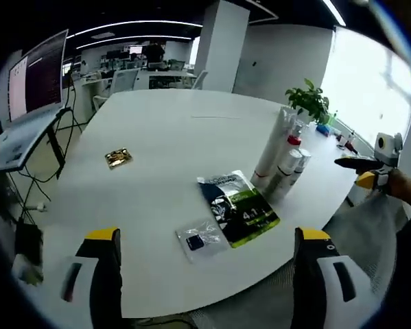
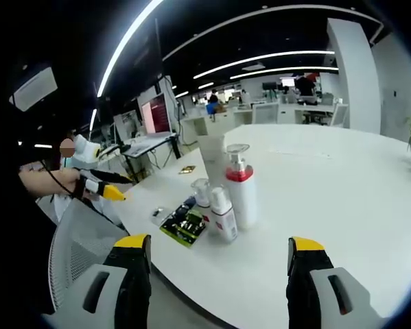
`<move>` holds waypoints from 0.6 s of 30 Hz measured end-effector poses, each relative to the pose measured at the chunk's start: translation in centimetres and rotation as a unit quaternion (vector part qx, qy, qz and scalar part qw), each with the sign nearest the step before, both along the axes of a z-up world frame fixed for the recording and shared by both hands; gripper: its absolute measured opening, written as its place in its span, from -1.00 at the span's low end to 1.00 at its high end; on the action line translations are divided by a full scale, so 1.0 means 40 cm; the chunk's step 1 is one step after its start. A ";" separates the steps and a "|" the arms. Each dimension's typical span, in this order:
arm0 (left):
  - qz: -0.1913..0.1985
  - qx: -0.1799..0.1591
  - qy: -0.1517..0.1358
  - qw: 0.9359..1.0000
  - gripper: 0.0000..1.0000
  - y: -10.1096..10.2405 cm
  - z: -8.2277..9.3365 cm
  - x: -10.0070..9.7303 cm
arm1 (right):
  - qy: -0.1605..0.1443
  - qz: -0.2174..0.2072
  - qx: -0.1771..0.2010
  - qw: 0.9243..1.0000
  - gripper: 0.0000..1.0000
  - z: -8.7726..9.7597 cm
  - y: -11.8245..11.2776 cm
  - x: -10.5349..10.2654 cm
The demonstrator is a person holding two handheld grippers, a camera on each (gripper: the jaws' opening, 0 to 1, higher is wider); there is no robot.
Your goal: Arrange the skincare products in the storage area until every visible bottle or jar stands upright without overlapping.
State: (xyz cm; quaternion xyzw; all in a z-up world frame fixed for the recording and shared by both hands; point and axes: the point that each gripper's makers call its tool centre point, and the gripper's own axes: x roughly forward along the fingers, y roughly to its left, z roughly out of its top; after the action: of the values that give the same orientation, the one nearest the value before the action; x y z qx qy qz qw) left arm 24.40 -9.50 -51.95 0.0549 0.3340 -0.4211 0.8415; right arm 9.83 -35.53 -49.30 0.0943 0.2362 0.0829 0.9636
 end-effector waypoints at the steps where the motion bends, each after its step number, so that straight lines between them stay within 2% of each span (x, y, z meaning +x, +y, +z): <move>1: -0.005 -0.003 0.001 1.000 0.97 -0.006 0.000 -0.013 | 0.000 -0.001 0.001 1.000 0.67 0.000 0.000 0.000; 6: 0.005 -0.002 0.001 1.000 0.98 -0.007 -0.002 -0.024 | -0.002 -0.004 0.003 1.000 0.67 0.004 -0.001 0.002; 18: 0.010 0.008 -0.005 1.000 0.95 0.011 0.002 0.012 | 0.001 0.002 0.007 1.000 0.64 0.001 0.003 0.001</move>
State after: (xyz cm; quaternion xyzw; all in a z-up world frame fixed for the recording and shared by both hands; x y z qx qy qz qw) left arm 24.87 -9.05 -51.89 0.0606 0.3335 -0.4098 0.8468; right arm 9.86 -35.40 -49.25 0.1007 0.2365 0.0865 0.9625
